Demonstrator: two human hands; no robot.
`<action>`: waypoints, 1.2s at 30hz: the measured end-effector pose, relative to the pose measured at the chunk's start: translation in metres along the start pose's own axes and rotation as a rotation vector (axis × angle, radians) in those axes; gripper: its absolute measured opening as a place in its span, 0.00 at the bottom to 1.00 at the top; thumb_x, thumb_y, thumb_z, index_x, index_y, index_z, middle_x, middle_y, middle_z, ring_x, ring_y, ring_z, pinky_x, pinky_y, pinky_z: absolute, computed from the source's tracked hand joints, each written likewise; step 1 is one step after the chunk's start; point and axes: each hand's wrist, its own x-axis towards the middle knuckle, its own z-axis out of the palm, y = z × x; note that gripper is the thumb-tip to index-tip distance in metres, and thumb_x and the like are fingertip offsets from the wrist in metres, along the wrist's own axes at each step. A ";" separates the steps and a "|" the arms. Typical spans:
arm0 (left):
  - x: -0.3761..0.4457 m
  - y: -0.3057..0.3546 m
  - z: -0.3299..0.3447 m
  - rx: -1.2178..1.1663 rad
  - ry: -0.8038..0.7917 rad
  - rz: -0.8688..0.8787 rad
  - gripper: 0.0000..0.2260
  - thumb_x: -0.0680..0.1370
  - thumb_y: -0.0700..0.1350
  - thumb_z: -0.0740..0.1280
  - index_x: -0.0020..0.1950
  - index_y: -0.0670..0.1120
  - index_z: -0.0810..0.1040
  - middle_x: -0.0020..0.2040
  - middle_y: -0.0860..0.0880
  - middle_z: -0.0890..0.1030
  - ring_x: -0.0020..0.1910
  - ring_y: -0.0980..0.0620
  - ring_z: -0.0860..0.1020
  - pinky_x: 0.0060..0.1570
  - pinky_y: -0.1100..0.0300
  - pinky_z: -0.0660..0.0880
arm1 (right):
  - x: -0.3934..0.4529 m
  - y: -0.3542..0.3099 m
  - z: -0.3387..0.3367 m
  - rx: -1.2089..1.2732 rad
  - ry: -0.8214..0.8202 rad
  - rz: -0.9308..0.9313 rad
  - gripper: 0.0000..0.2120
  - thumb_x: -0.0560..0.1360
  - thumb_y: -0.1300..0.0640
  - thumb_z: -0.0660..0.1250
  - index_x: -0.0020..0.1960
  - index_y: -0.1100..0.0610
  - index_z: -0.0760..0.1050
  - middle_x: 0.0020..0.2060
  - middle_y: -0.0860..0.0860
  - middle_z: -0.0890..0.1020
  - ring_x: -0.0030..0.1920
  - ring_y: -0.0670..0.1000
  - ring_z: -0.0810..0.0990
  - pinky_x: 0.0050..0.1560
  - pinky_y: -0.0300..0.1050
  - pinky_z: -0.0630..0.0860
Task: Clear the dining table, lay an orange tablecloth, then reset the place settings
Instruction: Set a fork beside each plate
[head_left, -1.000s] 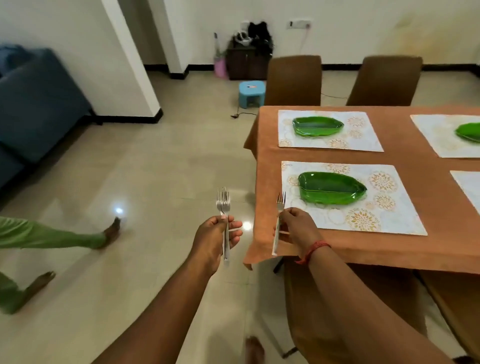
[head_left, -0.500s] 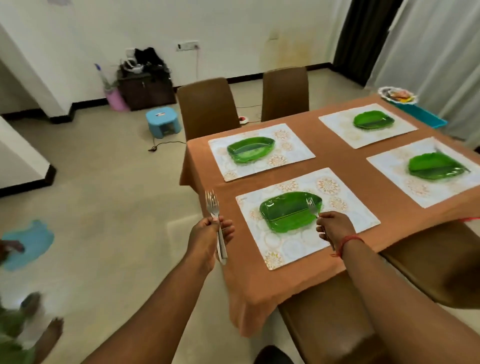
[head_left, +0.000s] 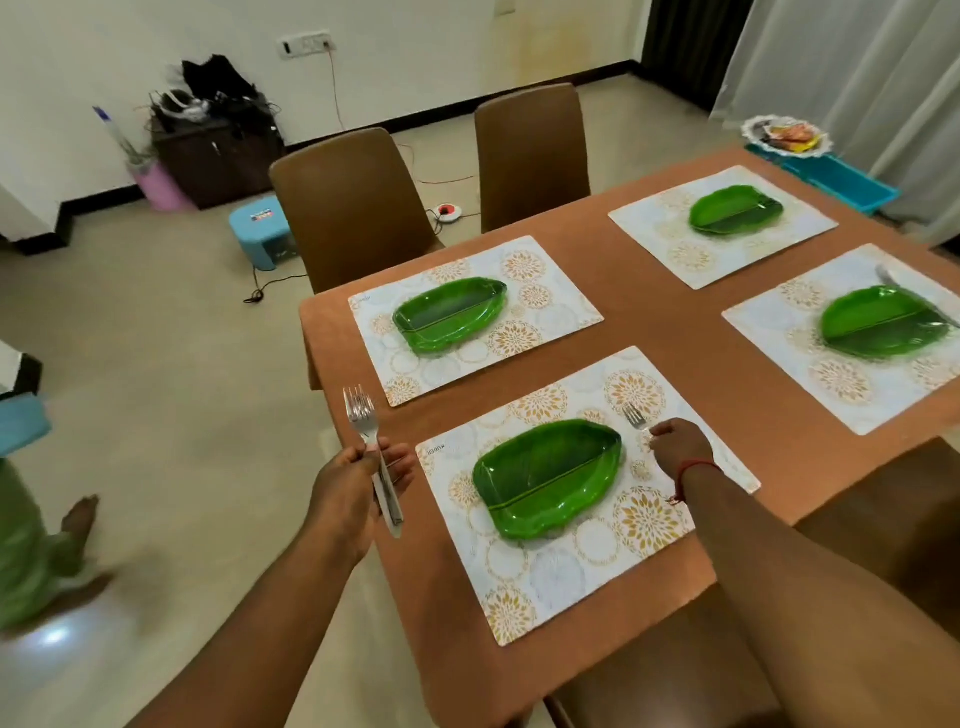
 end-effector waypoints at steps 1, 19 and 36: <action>0.005 0.004 0.002 -0.003 0.013 0.011 0.08 0.84 0.38 0.59 0.55 0.39 0.77 0.45 0.40 0.86 0.44 0.43 0.86 0.41 0.53 0.83 | 0.010 0.000 0.002 -0.036 -0.003 -0.005 0.13 0.76 0.67 0.62 0.57 0.62 0.80 0.61 0.61 0.79 0.63 0.63 0.75 0.64 0.52 0.72; 0.054 0.034 0.001 0.016 0.095 0.016 0.07 0.84 0.37 0.59 0.54 0.38 0.77 0.45 0.40 0.86 0.43 0.43 0.86 0.45 0.50 0.82 | 0.037 -0.010 0.028 -0.397 0.204 -0.063 0.13 0.77 0.58 0.63 0.61 0.60 0.75 0.60 0.63 0.73 0.61 0.68 0.70 0.60 0.63 0.70; 0.145 0.110 -0.057 0.131 -0.153 -0.056 0.08 0.81 0.36 0.63 0.55 0.38 0.81 0.48 0.38 0.86 0.52 0.38 0.84 0.56 0.44 0.81 | -0.145 -0.300 0.255 -0.067 -0.358 -0.717 0.07 0.78 0.49 0.65 0.42 0.46 0.70 0.36 0.43 0.77 0.39 0.44 0.75 0.36 0.32 0.67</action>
